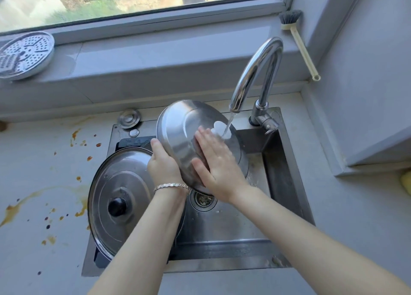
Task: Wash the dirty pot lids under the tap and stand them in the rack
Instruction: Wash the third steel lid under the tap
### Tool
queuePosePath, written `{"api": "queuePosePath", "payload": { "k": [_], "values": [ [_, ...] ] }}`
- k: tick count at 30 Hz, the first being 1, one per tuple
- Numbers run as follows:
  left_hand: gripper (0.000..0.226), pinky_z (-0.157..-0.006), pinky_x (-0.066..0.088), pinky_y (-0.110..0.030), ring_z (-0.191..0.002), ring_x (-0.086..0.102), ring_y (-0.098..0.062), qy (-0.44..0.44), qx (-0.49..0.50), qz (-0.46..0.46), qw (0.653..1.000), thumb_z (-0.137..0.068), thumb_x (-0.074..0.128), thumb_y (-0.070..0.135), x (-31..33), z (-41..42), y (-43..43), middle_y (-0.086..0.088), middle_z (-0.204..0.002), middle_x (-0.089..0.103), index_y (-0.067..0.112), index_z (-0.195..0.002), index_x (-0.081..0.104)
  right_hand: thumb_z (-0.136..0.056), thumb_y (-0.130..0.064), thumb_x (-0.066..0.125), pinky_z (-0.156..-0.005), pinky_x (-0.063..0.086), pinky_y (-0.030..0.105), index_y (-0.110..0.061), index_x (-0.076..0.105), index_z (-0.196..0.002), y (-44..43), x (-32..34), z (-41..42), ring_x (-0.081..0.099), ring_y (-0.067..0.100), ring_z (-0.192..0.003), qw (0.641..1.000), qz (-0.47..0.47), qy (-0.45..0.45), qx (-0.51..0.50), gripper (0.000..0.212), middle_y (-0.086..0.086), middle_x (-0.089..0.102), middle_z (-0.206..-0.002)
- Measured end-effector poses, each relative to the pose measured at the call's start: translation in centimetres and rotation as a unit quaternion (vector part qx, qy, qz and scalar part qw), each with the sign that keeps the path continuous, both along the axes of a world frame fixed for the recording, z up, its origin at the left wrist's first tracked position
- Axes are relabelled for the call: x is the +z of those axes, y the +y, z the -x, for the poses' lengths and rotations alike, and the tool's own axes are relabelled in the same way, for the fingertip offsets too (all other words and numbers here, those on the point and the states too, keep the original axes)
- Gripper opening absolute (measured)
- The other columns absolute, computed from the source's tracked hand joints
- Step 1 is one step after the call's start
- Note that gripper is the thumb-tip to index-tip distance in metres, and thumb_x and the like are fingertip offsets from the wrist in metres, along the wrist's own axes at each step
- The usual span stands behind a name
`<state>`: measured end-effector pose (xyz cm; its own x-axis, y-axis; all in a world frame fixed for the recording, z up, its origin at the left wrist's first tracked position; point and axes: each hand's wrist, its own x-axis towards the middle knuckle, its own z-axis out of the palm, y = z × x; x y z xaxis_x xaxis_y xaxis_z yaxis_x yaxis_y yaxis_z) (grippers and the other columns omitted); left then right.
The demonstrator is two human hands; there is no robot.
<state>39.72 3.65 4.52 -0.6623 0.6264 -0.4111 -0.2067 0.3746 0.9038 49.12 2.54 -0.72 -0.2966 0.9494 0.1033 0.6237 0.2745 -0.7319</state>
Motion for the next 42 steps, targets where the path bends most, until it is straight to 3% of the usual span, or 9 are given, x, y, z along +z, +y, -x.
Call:
{"api": "queuePosePath", "payload": {
  "k": [6,10,14,17,22,28,33,39,42],
  "values": [
    [0.037,-0.059,0.047,-0.014,-0.065,0.057,-0.007,-0.013,0.016,-0.010,1.000,-0.096,0.039,0.039,0.6,-1.3,-0.9,0.003,-0.074,0.063,0.015,-0.077,0.061,-0.089,-0.042,0.022,-0.117,0.001,0.029,-0.008,0.027,-0.145,2.7,3.1,1.6,0.010,0.016,-0.145,1.000,-0.020,-0.005,0.006,0.065,0.006,0.019,-0.155],
    [0.037,-0.080,0.049,-0.025,-0.083,0.058,-0.018,-0.057,0.103,0.015,0.993,-0.094,0.039,0.044,1.4,0.9,0.4,-0.002,-0.098,0.062,0.013,-0.096,0.060,-0.096,-0.045,0.025,-0.116,0.005,0.030,-0.010,0.029,-0.144,-2.1,-0.5,0.7,0.016,0.015,-0.142,0.994,-0.101,-0.006,0.047,0.060,0.002,0.022,-0.152],
    [0.047,-0.093,0.049,-0.033,-0.094,0.056,-0.019,-0.060,0.129,0.019,0.990,-0.091,0.041,0.049,1.5,1.7,0.1,0.001,-0.101,0.058,0.013,-0.116,0.058,-0.080,-0.068,0.022,-0.116,-0.008,0.022,-0.028,0.002,-0.146,-1.8,-2.0,-2.2,-0.010,-0.007,-0.138,0.998,0.057,0.012,-0.006,0.079,-0.019,-0.007,-0.149],
    [0.049,-0.093,0.047,-0.031,-0.096,0.054,-0.020,-0.074,0.139,0.035,0.987,-0.091,0.039,0.050,1.8,1.6,-0.3,0.001,-0.101,0.054,0.013,-0.118,0.057,-0.089,-0.055,0.023,-0.117,-0.004,0.028,-0.024,0.019,-0.147,-0.1,-1.1,-2.5,0.001,-0.005,-0.139,0.988,0.124,0.088,-0.035,0.066,-0.013,0.009,-0.155],
    [0.030,-0.088,0.047,-0.029,-0.092,0.053,-0.020,-0.065,0.143,0.044,0.987,-0.092,0.040,0.047,2.0,0.6,-0.9,0.000,-0.096,0.055,0.019,-0.097,0.050,-0.100,-0.037,0.023,-0.117,-0.004,0.028,-0.009,0.008,-0.149,1.2,-0.6,-1.8,-0.004,0.012,-0.145,0.958,0.231,0.069,-0.157,0.058,0.004,0.001,-0.158],
    [0.046,-0.079,0.040,-0.023,-0.086,0.050,-0.020,-0.028,0.142,0.041,0.989,-0.094,0.036,0.046,2.1,-0.4,-0.7,0.000,-0.091,0.054,0.012,-0.111,0.060,-0.089,-0.043,0.009,-0.115,-0.009,0.026,-0.012,0.000,-0.149,-2.6,0.7,0.6,-0.011,0.009,-0.144,0.987,0.150,-0.015,-0.059,0.068,-0.002,-0.007,-0.157],
    [0.048,-0.077,0.038,-0.020,-0.089,0.050,-0.018,0.040,0.112,0.021,0.993,-0.096,0.033,0.046,1.8,-1.0,-1.8,-0.001,-0.097,0.055,0.010,-0.112,0.060,-0.100,-0.041,0.020,-0.116,-0.004,0.034,-0.007,0.005,-0.149,1.8,-0.3,-2.3,-0.006,0.017,-0.145,0.930,0.303,0.069,-0.195,0.062,0.007,-0.001,-0.158],
    [0.038,-0.064,0.043,-0.016,-0.078,0.053,-0.016,0.012,0.109,0.014,0.994,-0.096,0.035,0.044,1.5,-0.9,-1.1,0.006,-0.076,0.056,0.016,-0.090,0.060,-0.086,-0.051,0.010,-0.116,-0.008,0.034,-0.019,0.003,-0.150,-1.8,0.3,-0.6,-0.012,0.009,-0.144,0.989,0.135,-0.015,-0.055,0.072,-0.007,-0.005,-0.157],
    [0.040,-0.077,0.048,-0.025,-0.074,0.057,-0.016,-0.012,0.081,0.009,0.997,-0.093,0.039,0.047,1.1,-0.5,-1.5,0.010,-0.070,0.055,0.017,-0.072,0.056,-0.097,-0.043,0.020,-0.118,-0.001,0.036,-0.017,0.010,-0.150,1.1,-1.4,-2.2,-0.004,0.013,-0.145,0.976,0.171,0.034,-0.129,0.060,-0.003,0.002,-0.158]
  ]
}}
